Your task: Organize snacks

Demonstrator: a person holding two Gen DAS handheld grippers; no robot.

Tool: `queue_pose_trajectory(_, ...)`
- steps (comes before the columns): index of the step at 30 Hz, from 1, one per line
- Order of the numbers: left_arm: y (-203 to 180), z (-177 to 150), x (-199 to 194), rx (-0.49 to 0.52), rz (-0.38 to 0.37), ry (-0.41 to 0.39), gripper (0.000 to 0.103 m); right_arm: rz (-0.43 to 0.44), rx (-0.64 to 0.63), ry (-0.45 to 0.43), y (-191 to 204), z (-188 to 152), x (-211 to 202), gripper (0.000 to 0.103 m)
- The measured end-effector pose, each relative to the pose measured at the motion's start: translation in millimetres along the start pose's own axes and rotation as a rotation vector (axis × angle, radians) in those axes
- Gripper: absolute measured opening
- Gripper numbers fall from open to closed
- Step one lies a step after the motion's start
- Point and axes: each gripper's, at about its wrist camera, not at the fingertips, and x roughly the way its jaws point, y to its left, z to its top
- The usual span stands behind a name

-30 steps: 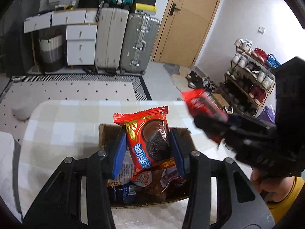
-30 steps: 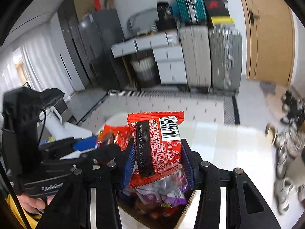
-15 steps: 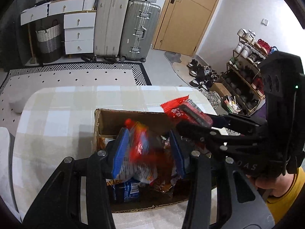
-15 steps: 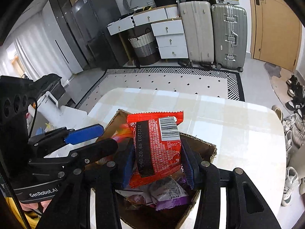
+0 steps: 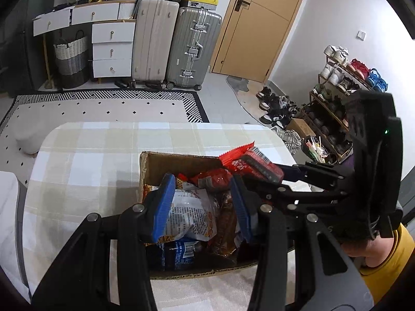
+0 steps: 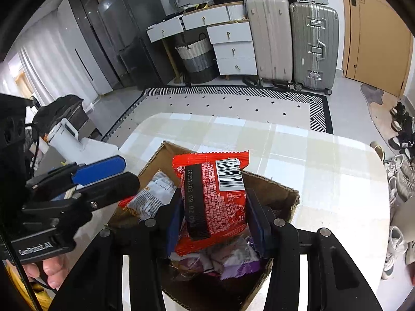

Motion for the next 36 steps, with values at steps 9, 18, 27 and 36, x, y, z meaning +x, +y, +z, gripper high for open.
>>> queue_pose_trajectory(9,0.3,-2.0,-24.5,0.000,0.009,-0.014,0.041,0.027,-0.039,-0.068,9.8,0.9,-23.5,0.050)
queue_pose_trajectory(18,-17.0,-8.1,-61.2,0.029,0.043,-0.049,0.041,0.021,-0.042,-0.161,20.3,0.1,-69.1,0.050)
queue_pose_trajectory(27,-49.8,-17.5,-128.2,0.082,0.092,-0.119,0.044,0.011,-0.059,-0.270,40.8,-12.9,-132.6,0.050)
queue_pose_trajectory(36,-97.6,-44.1,-236.6,0.139,0.149,-0.274,0.073,0.007,-0.106,-0.461,89.8,-42.4,-232.4,0.057)
